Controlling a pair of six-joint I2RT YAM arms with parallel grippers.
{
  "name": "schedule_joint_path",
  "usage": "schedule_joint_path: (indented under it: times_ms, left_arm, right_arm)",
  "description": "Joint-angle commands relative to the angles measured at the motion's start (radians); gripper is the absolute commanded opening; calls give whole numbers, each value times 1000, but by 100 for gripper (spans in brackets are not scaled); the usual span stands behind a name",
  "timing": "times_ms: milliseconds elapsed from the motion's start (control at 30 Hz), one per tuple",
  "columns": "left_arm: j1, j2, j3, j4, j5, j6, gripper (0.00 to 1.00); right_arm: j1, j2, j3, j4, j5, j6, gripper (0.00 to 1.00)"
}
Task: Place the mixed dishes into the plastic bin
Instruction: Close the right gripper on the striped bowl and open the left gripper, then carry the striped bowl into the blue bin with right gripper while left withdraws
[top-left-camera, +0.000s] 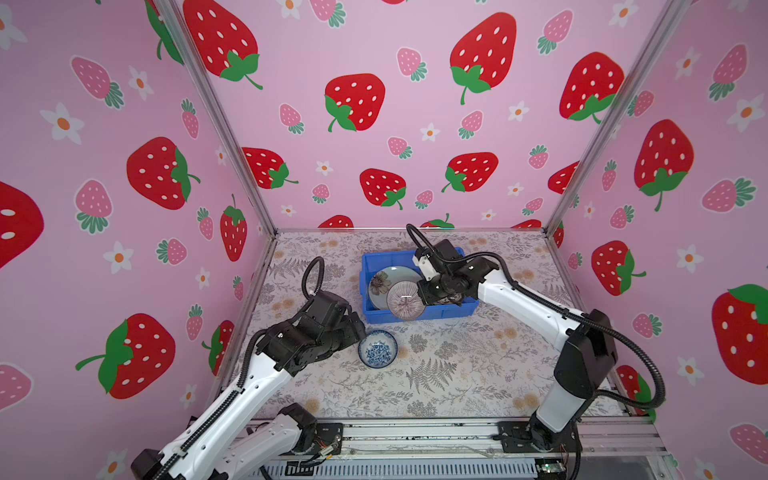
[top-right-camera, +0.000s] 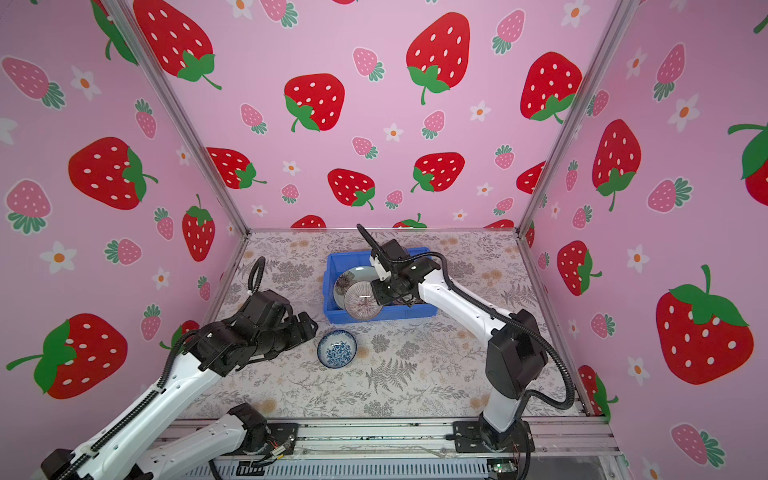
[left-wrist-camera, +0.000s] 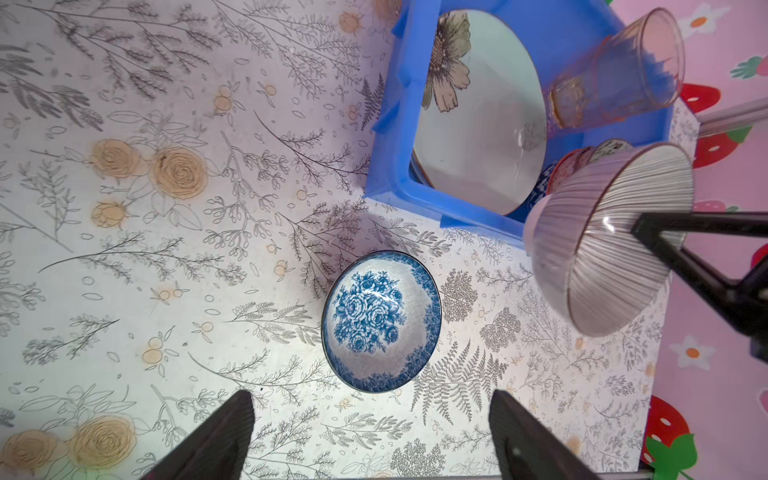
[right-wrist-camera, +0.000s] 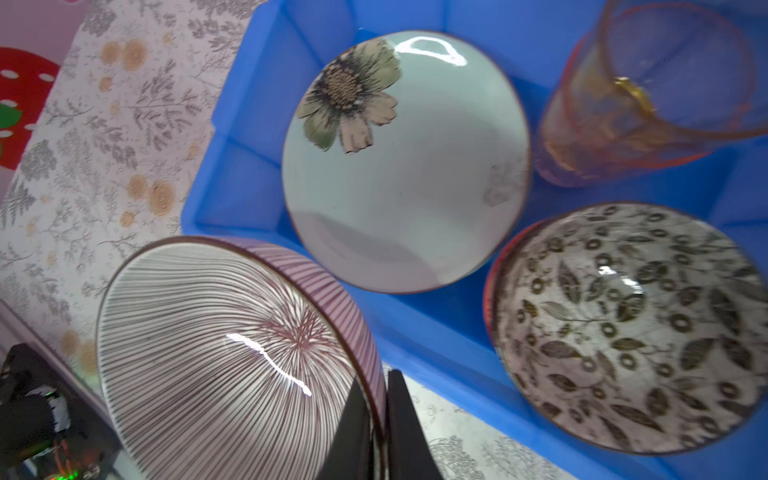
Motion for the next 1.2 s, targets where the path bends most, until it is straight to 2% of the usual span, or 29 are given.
schedule_joint_path:
  times_ms: [0,267,467,1167]
  left_arm:
    - [5,-68,-36,-112,-65,-61,92]
    - [6,-206,-84,-213,-96,-130,92]
    - [6,-246,-92,-256,-115,-146,92]
    - [14,-96,-95,-130,-58,-73,92]
  right_arm:
    - [-68,-1,57,-41,7,-54,0]
    - [-196,51,84,-41,7,-92,0]
    - [-232,95,93,-36,6,-101,0]
    - [-269,81,-28,19,74,-90,0]
